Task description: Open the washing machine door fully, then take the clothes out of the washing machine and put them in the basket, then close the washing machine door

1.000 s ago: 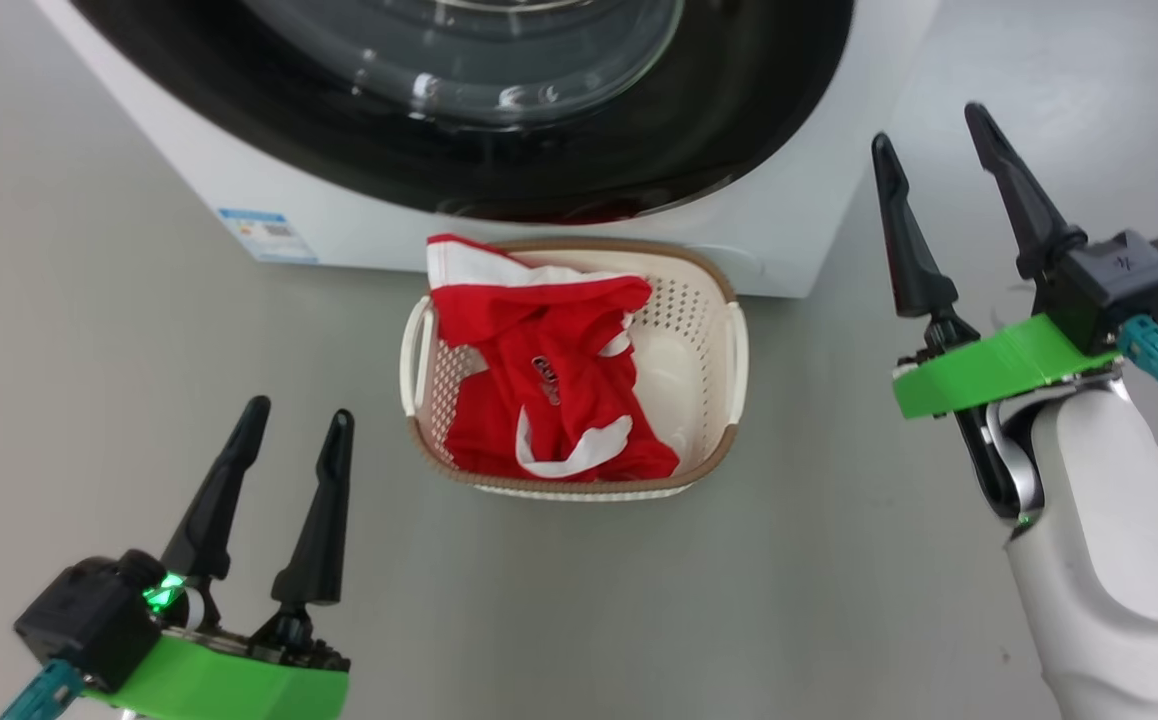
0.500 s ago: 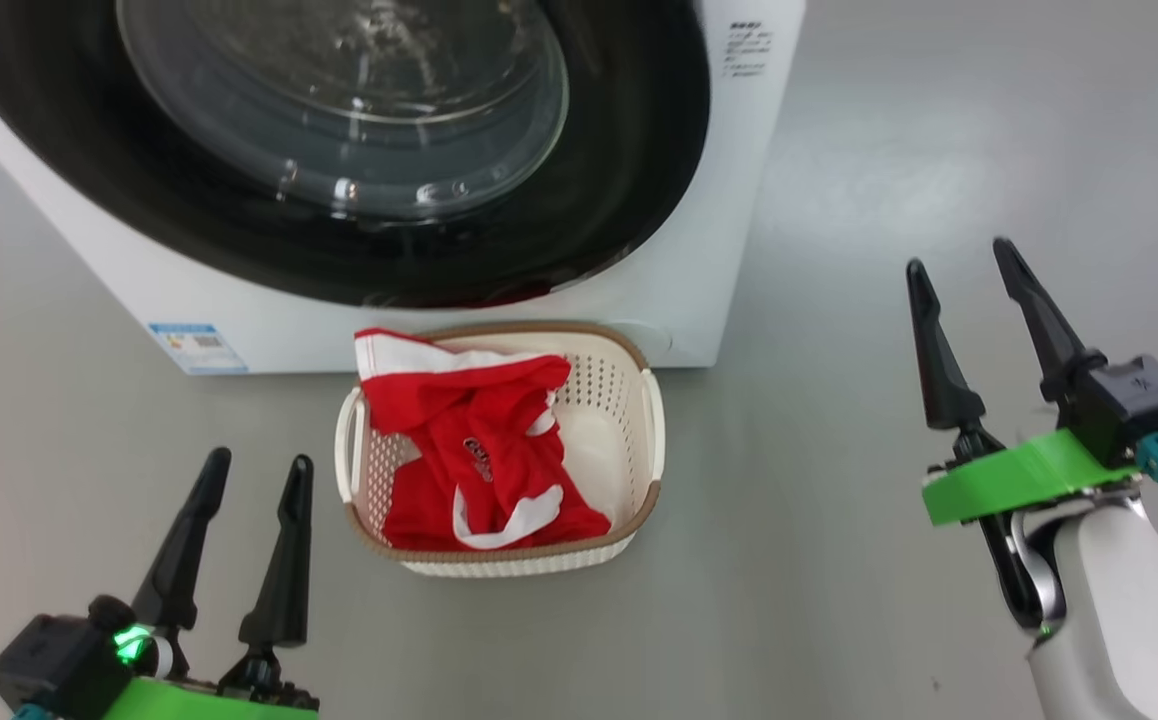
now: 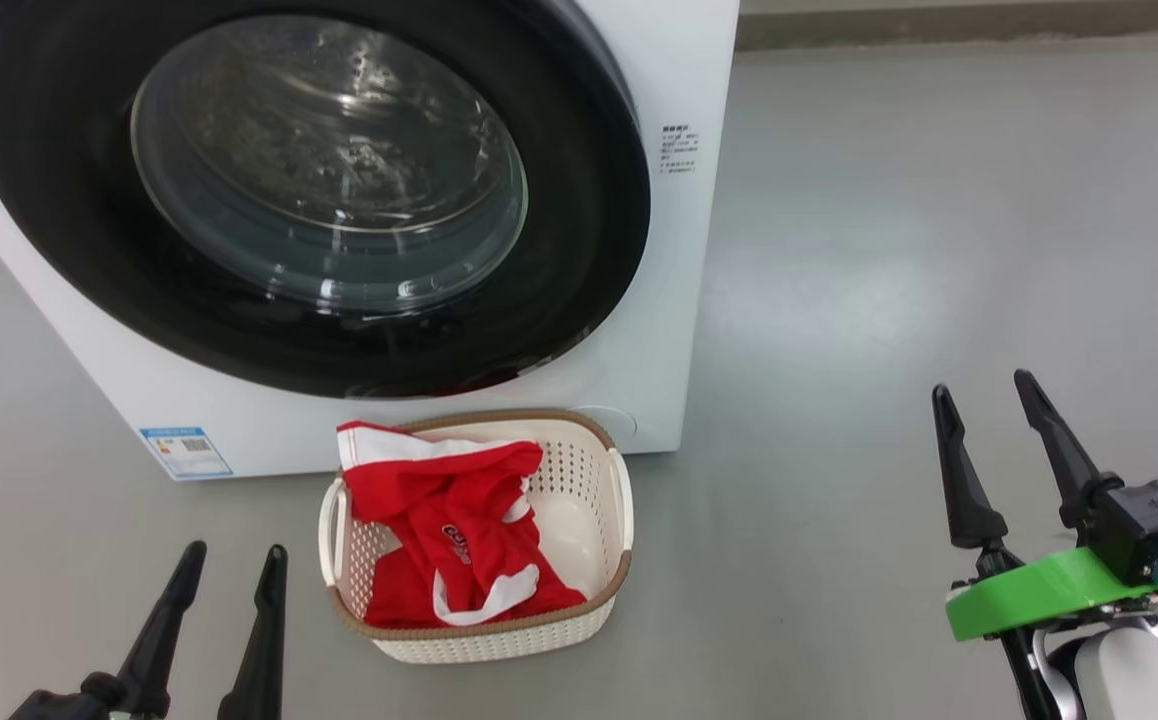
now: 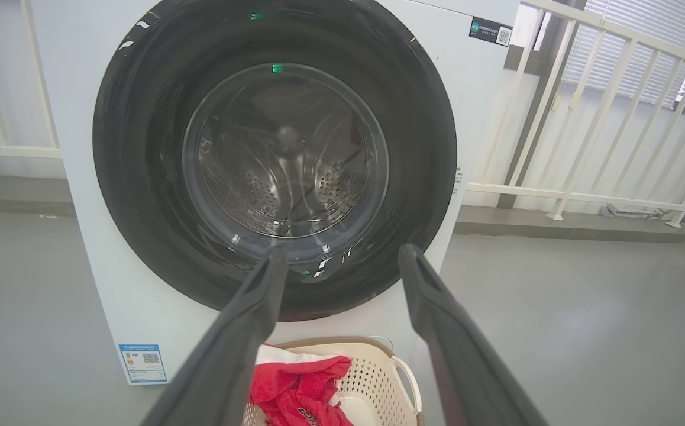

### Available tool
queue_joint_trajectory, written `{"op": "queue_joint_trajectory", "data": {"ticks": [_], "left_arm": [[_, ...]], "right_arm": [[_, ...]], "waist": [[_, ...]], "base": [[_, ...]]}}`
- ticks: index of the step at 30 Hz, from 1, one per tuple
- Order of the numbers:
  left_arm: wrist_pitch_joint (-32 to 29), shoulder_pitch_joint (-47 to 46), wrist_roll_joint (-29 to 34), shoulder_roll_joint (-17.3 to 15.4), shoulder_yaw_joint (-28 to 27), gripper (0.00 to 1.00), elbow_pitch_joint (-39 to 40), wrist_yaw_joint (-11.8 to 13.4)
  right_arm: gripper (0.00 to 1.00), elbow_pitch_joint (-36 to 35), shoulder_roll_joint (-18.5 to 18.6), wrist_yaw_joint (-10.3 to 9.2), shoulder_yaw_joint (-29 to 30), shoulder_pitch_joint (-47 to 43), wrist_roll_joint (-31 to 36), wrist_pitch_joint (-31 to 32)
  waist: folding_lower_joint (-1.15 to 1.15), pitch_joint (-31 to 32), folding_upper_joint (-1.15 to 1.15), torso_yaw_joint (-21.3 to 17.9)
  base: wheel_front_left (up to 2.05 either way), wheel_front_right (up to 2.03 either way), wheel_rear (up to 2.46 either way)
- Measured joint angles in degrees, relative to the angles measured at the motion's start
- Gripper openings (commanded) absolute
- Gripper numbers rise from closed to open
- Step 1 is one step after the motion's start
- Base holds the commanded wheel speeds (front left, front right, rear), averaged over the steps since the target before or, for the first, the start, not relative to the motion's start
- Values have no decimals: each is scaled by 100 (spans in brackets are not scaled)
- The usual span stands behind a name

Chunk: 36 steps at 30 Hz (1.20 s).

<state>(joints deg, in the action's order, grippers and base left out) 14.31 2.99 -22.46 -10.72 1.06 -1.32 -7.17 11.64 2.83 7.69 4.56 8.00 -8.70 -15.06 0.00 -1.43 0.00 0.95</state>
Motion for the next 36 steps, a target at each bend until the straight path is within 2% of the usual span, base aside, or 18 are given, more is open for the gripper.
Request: {"op": "queue_joint_trajectory", "data": {"ticks": [13, 29, 30, 36], "left_arm": [[0, 225, 145, 67, -151, 100, -9, -1], [0, 273, 388, 62, -282, 100, 7, -1], [-3, 273, 409, 68, -282, 0, 13, 1], [-64, 389, 318, 297, -172, 0, -410, 8]], "right_arm": [[100, -166, -19, 0, 35, -449, -188, 1], [100, -182, -25, 0, -63, -501, -240, 1], [0, -159, -29, 2, -75, -504, -238, -1], [0, 283, -155, 2, -124, -842, -285, 49]], "waist": [[0, 327, 0, -147], [0, 337, 0, -278], [0, 334, 0, -279], [0, 330, 0, -277]], "base": [[0, 0, 0], [0, 0, 0], [0, 0, 0], [0, 0, 0]]}}
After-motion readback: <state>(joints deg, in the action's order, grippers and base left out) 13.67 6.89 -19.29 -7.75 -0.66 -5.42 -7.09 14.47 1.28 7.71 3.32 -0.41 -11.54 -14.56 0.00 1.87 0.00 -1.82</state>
